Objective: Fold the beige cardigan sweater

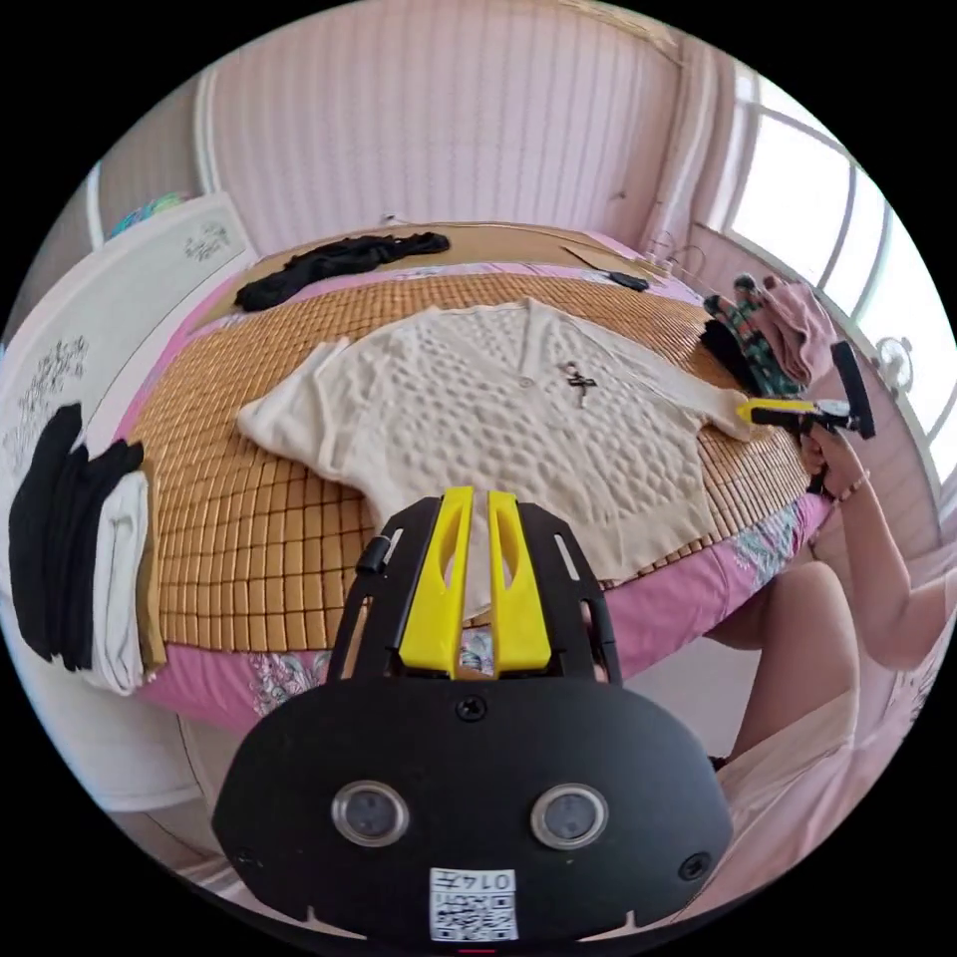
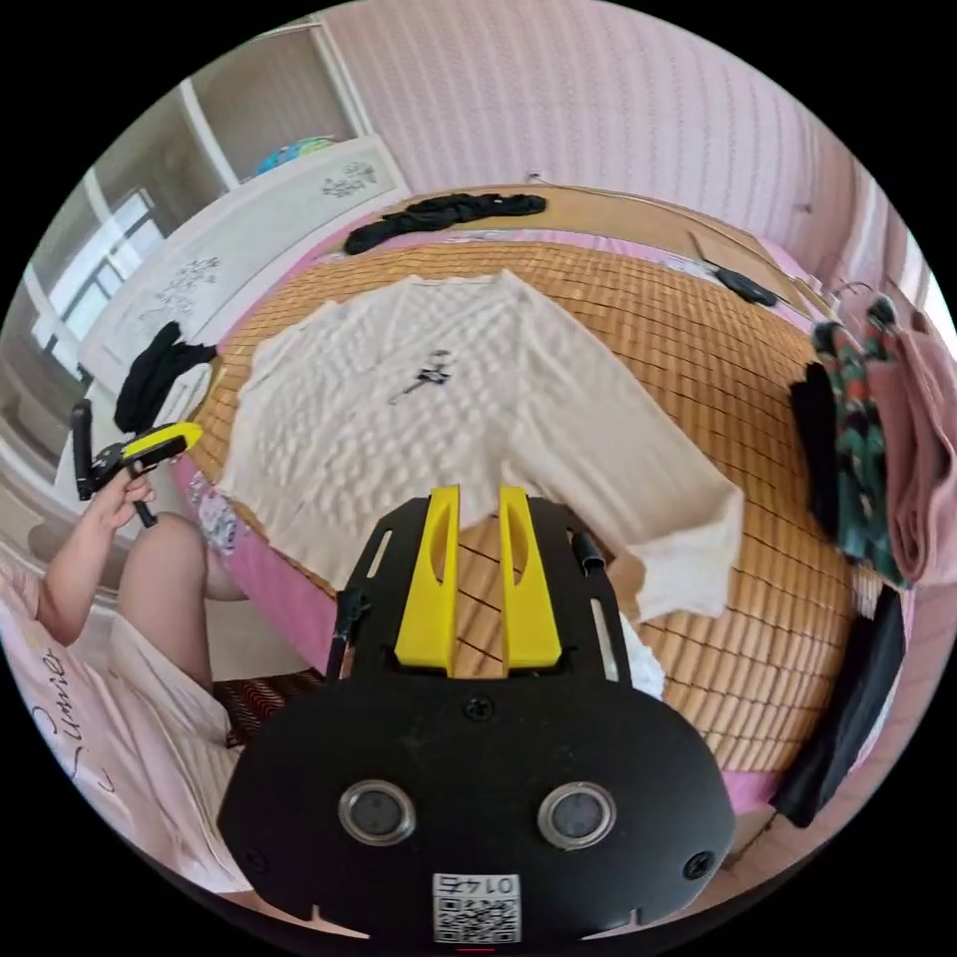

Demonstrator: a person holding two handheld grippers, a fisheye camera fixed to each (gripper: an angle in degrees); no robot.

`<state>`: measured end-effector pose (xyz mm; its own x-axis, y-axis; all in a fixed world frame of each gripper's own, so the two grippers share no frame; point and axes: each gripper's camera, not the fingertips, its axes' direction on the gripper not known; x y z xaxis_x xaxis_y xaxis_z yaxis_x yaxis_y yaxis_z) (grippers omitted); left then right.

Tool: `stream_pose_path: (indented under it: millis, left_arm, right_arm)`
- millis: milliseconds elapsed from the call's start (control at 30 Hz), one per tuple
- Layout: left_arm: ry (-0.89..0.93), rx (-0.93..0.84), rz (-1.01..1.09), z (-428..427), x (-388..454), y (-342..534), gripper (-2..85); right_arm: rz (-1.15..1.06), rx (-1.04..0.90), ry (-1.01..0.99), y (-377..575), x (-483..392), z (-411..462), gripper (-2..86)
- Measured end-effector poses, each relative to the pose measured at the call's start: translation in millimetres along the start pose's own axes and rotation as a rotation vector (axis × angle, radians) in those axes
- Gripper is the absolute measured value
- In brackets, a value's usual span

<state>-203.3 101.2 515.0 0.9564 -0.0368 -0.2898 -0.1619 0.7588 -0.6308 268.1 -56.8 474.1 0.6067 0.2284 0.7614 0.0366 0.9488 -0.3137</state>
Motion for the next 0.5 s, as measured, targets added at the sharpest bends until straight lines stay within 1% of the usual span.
stream_pose_path:
  millis: [33, 100, 167, 233, 267, 300, 400, 433, 500]
  left_arm:
    - [-0.007, 0.015, -0.069, -1, -25, 7, 3.4]
    - [-0.033, 0.044, -0.137, -1, -54, 14, 4.1]
    - [-0.052, 0.082, -0.167, 2, -76, 17, 4.6]
    - [-0.04, 0.116, -0.195, 13, -100, 15, 5.1]
    - [-0.028, 0.12, -0.196, 16, -104, 14, 5.2]
    - [-0.013, 0.122, -0.176, 21, -110, 10, 6.0]
    - [-0.025, 0.113, -0.02, 25, -114, 5, 7.8]
    - [-0.022, 0.147, 0.006, 20, -119, 7, 8.1]
    - [0.007, 0.209, -0.063, 15, -137, 10, 7.8]
  right_arm:
    - [-0.055, -0.008, -0.088, -16, -22, 28, 6.8]
    - [-0.128, -0.029, -0.17, -44, -53, 71, 6.9]
    - [-0.19, -0.045, -0.193, -72, -83, 115, 7.1]
    - [-0.268, -0.07, -0.172, -112, -119, 177, 7.8]
    - [-0.273, -0.072, -0.163, -121, -126, 193, 8.0]
    - [-0.27, -0.081, -0.148, -140, -136, 227, 8.9]
    - [-0.253, -0.119, -0.139, -182, -152, 312, 12.0]
    - [-0.219, -0.136, -0.144, -194, -153, 344, 13.3]
    - [-0.185, -0.168, -0.147, -206, -153, 392, 13.7]
